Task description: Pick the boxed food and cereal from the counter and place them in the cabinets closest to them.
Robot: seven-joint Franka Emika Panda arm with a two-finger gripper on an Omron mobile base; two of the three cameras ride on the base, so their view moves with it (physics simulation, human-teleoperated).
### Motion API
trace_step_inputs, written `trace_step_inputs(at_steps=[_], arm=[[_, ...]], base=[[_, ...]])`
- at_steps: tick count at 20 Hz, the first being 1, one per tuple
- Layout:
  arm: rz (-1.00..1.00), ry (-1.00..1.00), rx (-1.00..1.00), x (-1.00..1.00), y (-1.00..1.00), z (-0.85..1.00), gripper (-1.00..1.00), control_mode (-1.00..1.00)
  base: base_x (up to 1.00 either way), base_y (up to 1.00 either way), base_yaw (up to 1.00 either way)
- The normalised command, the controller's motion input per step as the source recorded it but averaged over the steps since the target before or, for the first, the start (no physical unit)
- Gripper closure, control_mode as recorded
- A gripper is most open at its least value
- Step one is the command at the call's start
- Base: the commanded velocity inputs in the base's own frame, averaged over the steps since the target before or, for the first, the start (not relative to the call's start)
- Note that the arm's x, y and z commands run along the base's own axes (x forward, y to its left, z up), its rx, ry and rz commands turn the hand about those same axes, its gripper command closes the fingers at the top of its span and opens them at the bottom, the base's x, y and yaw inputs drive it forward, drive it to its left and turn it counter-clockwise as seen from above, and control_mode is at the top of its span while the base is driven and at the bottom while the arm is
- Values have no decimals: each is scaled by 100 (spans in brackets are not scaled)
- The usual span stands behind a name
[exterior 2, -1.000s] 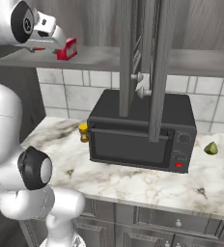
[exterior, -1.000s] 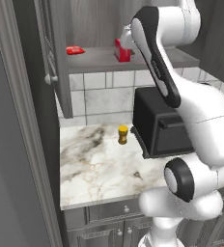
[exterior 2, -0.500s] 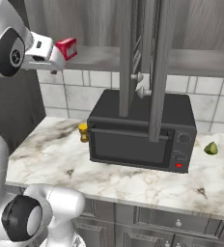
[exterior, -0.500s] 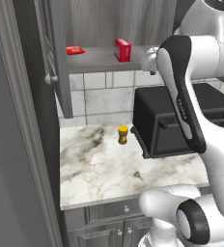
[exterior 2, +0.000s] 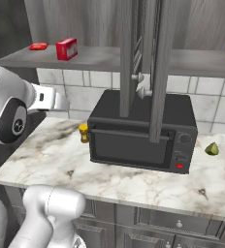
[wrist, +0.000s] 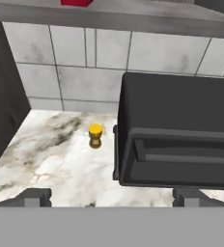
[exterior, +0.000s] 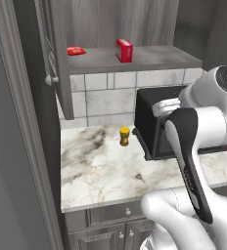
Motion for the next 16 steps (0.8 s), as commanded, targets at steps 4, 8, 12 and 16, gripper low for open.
trace_step_inputs(at_steps=[4, 8, 12, 16], arm=[[0, -3, -4, -15, -21, -51, -100, -100], [0, -3, -4, -4, -10, -33, -100, -100], [0, -1, -1, 0, -1, -10, -100, -100], [2, -4, 0, -22, -10, -11, -100, -100]], base=[[0, 0, 0], [0, 0, 0], [0, 0, 0], [0, 0, 0]])
